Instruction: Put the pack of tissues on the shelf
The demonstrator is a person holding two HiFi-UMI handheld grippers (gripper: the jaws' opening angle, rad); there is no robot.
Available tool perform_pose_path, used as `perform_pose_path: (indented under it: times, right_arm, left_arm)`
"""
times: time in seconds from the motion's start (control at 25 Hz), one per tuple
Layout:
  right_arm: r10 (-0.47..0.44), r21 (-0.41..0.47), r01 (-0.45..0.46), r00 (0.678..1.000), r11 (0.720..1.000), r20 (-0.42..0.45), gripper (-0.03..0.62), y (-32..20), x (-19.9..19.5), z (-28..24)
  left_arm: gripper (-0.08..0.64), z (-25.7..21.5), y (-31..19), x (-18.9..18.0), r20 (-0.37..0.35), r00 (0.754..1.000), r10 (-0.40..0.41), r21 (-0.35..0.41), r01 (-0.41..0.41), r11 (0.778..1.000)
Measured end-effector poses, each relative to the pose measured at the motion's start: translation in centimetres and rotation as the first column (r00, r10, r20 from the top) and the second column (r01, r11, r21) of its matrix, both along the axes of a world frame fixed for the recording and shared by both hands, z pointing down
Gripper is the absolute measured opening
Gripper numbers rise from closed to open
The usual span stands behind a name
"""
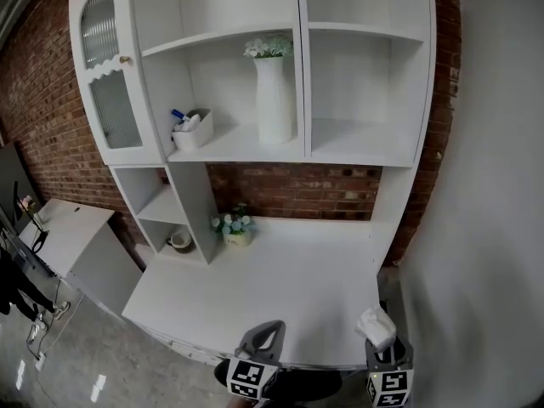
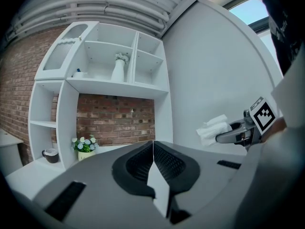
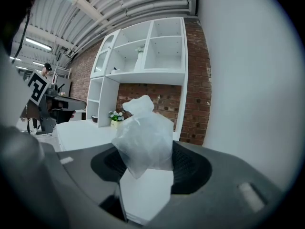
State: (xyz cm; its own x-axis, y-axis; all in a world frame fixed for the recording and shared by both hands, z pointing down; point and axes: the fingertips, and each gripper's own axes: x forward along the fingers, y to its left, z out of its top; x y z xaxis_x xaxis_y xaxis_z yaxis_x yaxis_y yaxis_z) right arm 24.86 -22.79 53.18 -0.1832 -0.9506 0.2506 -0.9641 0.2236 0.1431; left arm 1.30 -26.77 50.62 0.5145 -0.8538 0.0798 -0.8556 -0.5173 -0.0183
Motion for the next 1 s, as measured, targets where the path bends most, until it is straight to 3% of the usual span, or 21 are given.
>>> perform_pose_path:
  times: [0.24, 0.44, 1.0]
  right_arm:
    - [-0.009, -0.003, 0.009, 0.999, 1.000, 0.039, 0.244, -2.3, -0.9, -0.8]
    - [-0.004, 0.026, 0.002, 0.997, 1.000, 0.081, 0.246, -4.9, -1.3, -2.7]
    - [-0.015, 0.160, -0.008, 0.990, 0.987, 0.142, 0.245, -11.7, -1.4, -12.7]
  left_arm:
    - [0.012, 0.3, -2.4, -0.7, 0.015, 1.000, -0.007, -0.026, 0.007, 1.000]
    - [0.012, -1.1, -4.4, -0.8, 0.025, 1.000, 0.014, 0.011, -0.015, 1.000]
    - [0.012, -3.3, -6.7, -2.0, 0.008, 0.999, 0.035, 0.052, -0.035, 0.998]
